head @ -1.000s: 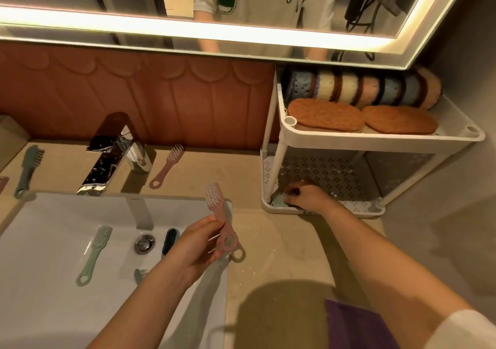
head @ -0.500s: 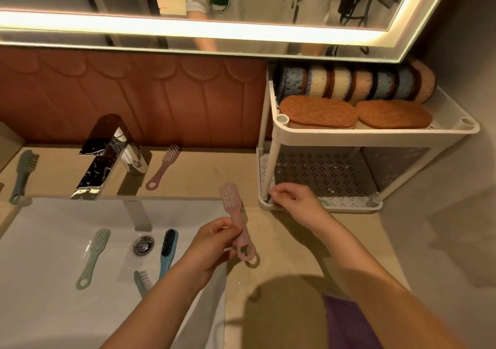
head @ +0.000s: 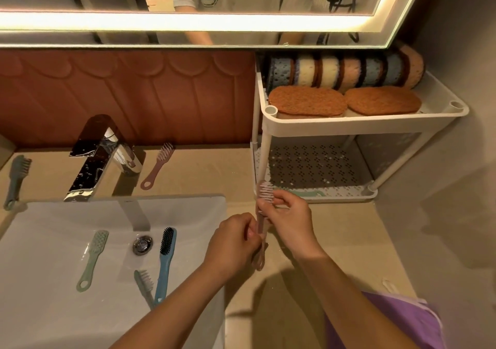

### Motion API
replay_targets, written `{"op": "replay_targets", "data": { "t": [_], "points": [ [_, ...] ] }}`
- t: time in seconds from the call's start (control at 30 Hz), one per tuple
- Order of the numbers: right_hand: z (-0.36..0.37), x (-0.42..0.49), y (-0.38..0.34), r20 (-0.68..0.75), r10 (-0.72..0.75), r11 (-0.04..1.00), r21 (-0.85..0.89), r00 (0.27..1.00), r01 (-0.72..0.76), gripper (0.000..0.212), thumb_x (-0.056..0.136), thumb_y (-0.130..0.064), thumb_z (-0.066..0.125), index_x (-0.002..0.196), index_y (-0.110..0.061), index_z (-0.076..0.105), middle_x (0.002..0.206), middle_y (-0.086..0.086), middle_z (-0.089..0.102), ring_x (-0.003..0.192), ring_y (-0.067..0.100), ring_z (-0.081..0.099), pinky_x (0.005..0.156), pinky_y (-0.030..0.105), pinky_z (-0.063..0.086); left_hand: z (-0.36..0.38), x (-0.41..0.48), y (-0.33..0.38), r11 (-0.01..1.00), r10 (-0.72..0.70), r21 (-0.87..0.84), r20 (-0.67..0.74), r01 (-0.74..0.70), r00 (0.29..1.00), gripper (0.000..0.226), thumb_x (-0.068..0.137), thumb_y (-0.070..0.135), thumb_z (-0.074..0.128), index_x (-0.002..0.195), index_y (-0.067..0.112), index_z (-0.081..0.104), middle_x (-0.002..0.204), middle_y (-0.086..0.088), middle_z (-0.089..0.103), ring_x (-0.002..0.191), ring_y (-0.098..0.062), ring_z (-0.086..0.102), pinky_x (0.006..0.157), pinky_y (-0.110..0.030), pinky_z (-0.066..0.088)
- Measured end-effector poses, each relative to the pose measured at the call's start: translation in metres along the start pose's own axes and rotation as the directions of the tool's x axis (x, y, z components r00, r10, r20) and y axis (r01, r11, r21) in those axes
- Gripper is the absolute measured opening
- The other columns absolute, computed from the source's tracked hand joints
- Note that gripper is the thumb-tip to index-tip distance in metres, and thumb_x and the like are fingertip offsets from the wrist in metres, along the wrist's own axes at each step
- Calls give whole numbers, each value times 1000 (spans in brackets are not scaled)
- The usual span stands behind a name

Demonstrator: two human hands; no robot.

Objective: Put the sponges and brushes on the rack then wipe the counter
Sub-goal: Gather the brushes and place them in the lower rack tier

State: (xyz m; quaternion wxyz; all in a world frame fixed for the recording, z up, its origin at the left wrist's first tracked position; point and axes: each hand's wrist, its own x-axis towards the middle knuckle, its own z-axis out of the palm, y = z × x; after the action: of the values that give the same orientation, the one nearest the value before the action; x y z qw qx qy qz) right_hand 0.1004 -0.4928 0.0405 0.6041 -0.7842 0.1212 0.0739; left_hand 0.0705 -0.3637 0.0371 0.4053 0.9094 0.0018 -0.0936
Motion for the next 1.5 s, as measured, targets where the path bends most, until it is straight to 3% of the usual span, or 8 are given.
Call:
{"op": "replay_targets", "data": {
  "t": [0.2,0.33,0.47,0.7,1.17,1.3,1.4,1.5],
  "points": [
    [-39,31,-20,-94,-46,998,-49,995,42,21,82,-17,70,102,-15,64,89,-4,66,83,15,66,82,35,56,-12,37,13,979,-43,-201,-105,21,994,19,88,26,62,104,19,54,104,-2,57,85,-12,54,69,-21,45],
    [-53,70,-19,-108,-142,926,-367,984,93,30,83,-20,69,112,-12,66,98,4,69,93,21,64,80,24,47,-24,65,17,998,35,-46,-90,-39,995,46,88,30,61,130,21,46,132,0,51,116,-16,50,94,-31,45],
    [-47,110,-8,56,-220,762,-614,974,208,33,86,-17,64,119,-17,63,120,11,63,110,30,59,91,34,48,-26,79,28,987,120,124,-107,-106,987,34,89,35,58,121,24,53,116,1,65,102,-17,60,85,-39,52],
    [-26,142,3,282,-59,576,-774,958,263,35,91,-23,56,125,-24,60,139,7,48,126,27,45,106,34,36,-19,89,30,951,165,294,-230,-93,959,19,93,35,51,107,24,55,97,-1,69,86,-24,65,70,-39,54],
    [-31,135,15,289,-27,668,-707,957,232,36,92,-19,54,128,-26,59,137,7,51,120,28,51,95,30,43,-17,93,25,978,106,198,-219,-62,970,17,90,36,56,103,24,57,95,0,69,85,-23,64,72,-42,56],
    [-30,117,14,226,-162,676,-684,961,275,29,90,-19,56,118,-20,65,117,11,63,104,30,59,81,32,48,-21,84,23,998,20,-59,-78,-25,997,28,88,28,60,114,18,53,98,0,61,85,-20,61,79,-40,54],
    [-25,97,5,207,-234,676,-667,950,312,20,92,-25,56,104,-15,68,95,11,69,86,29,63,67,30,44,-25,67,10,995,-30,-96,-10,29,999,36,88,28,62,120,16,49,105,-1,55,91,-20,59,79,-34,51],
    [-16,72,-3,211,-251,712,-621,945,328,16,90,-23,57,100,-17,69,96,3,69,81,18,59,68,30,45,-35,45,-8,994,-41,-100,63,47,997,27,88,24,61,112,11,56,105,-2,57,92,-21,59,81,-32,49]
  ]
}}
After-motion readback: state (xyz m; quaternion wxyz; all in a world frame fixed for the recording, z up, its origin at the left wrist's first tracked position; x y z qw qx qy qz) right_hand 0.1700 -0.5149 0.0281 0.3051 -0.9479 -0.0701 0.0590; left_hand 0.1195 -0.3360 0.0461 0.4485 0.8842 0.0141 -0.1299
